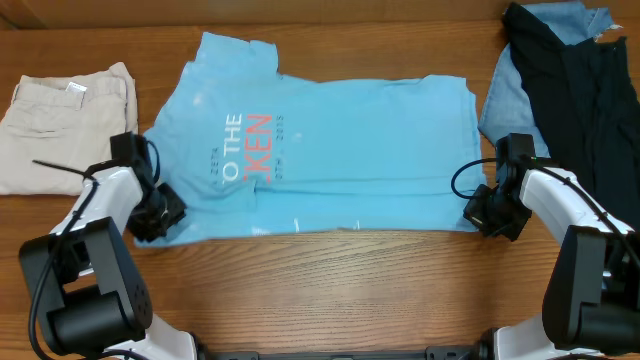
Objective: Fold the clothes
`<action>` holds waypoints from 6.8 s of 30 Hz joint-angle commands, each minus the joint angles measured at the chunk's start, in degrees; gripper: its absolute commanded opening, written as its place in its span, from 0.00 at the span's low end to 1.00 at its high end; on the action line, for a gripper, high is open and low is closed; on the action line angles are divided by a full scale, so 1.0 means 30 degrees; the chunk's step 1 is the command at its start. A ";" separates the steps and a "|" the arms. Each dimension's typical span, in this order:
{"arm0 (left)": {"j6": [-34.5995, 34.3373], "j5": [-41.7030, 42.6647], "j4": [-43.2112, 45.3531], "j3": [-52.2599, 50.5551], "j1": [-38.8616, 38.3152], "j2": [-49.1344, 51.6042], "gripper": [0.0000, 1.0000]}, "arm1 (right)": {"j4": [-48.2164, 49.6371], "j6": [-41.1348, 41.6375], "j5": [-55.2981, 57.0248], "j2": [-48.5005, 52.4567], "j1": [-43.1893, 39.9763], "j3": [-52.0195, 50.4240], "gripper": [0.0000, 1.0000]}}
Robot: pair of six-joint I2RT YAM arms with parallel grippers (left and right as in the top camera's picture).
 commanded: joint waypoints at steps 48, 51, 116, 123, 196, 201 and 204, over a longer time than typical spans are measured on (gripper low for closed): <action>-0.0867 -0.1428 -0.1428 -0.1064 0.2280 -0.3840 0.38 | -0.0612 0.0823 0.1275 -0.1246 -0.0036 -0.0255 0.47; -0.0619 -0.1209 -0.1355 -0.1064 0.2280 -0.4248 0.38 | -0.0379 0.0801 0.1319 -0.1741 -0.0036 -0.0044 0.46; 1.0127 0.5282 0.3300 2.0939 -0.2441 1.4149 0.79 | 0.1501 -0.4874 -0.4546 -0.5282 0.1683 0.4430 0.76; 1.0127 0.5442 0.2353 2.0939 -0.2623 1.4615 0.65 | 0.1508 -0.4881 -0.4539 -0.5282 0.1683 0.4430 0.76; 0.5967 0.4619 -0.6280 2.4757 -0.2718 1.4608 0.08 | 1.1701 -0.7016 -0.3315 0.9143 0.1537 1.0608 0.65; 0.5967 0.4619 -0.6462 2.4757 -0.2703 1.4608 0.08 | 1.1897 -0.7009 -0.3308 0.9173 0.1588 1.0608 0.58; 0.5967 0.4619 -0.6462 2.4757 -0.2703 1.4608 0.08 | 1.2451 -0.7016 -0.3300 0.9245 0.1588 1.0608 0.58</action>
